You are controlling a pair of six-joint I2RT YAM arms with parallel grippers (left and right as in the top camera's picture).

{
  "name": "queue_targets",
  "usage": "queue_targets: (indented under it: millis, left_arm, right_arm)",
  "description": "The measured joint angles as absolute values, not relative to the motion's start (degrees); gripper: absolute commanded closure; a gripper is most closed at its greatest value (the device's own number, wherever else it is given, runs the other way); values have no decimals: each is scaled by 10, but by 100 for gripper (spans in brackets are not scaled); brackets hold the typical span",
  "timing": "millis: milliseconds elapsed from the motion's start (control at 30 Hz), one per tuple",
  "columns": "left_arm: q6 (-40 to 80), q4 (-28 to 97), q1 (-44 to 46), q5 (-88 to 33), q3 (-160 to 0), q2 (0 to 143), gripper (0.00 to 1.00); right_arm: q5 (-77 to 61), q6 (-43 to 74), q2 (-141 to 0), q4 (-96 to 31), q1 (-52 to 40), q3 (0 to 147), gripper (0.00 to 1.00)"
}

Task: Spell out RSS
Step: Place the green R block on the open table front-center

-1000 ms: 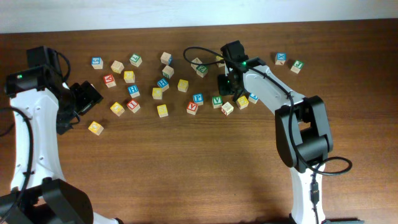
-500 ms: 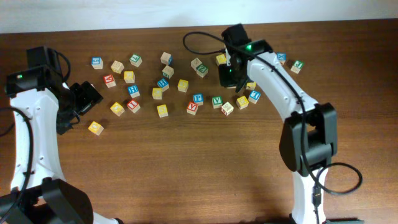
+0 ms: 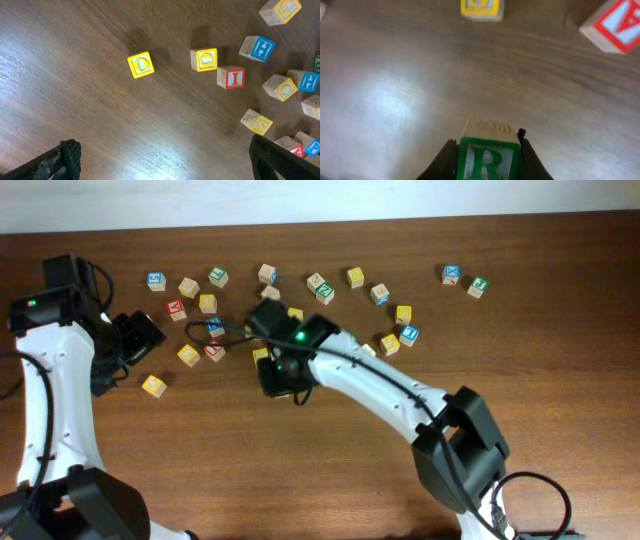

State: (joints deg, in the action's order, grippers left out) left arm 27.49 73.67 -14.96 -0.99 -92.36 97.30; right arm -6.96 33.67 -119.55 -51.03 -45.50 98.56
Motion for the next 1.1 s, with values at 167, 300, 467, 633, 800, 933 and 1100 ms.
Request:
queue_targets:
  millis: [167,300,467,633,800,933,1100]
  left_arm:
    - [275,736,-150,-10,-924,973,1]
    - [275,737,-150,-10,-924,973,1]
    - [275,737,-150,-10,-924,973,1]
    - [275,737,-150,-10,-924,973,1]
    - [275,737,-150,-10,-924,973,1]
    - [275,737,-150,-10,-924,973,1]
    - [275,737,-150,-10,-924,973,1]
  right_arm:
    - [-13,368,-1198,-402,-488,893,77]
    - [9,349,-1198,-362,-491,873,76]
    - [15,350,-1206,-335,-491,871,77]
    - [0,377,-1217,-372,-491,870,77]
    - [17,412,-1217,-409,-491,871,77]
    - [29,423,-1217,-436,-488,872,77]
    - [23,399,-1218,-437,-487,871,31]
